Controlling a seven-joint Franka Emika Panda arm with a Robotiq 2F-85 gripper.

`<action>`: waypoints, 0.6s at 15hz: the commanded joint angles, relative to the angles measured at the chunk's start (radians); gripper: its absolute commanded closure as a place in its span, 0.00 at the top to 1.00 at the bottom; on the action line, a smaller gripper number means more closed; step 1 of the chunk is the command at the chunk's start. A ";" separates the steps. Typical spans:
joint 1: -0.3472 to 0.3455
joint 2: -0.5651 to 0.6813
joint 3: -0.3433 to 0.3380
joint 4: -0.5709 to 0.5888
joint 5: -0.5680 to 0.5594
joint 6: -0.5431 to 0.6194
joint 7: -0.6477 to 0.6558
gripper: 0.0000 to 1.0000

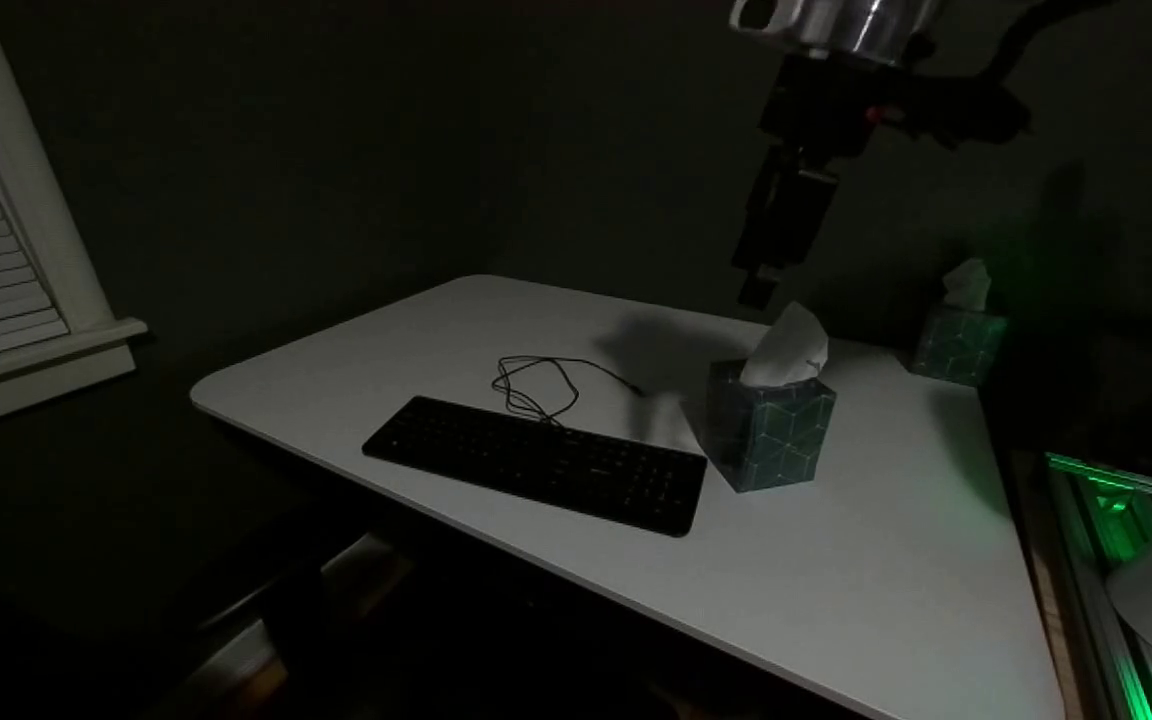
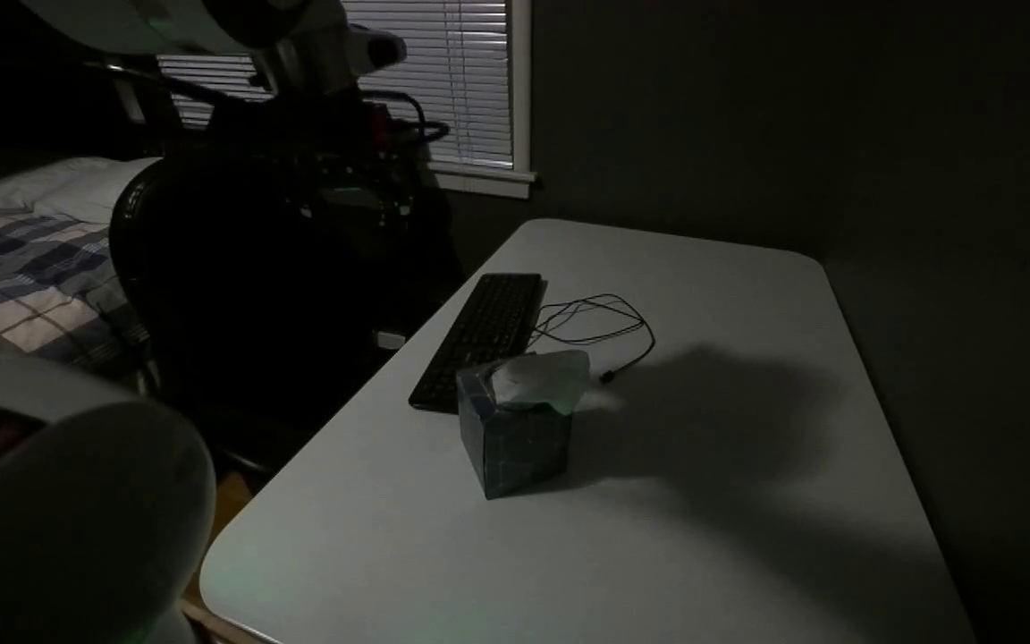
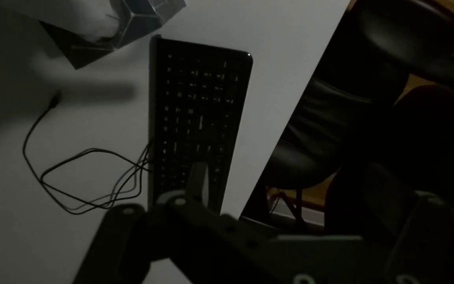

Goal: Move the keyboard to the right

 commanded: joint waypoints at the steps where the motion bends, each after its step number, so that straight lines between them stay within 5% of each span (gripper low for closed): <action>1: 0.007 0.258 -0.039 0.091 0.045 0.125 -0.058 1.00; 9: -0.063 0.713 -0.068 0.335 0.218 0.318 -0.356 1.00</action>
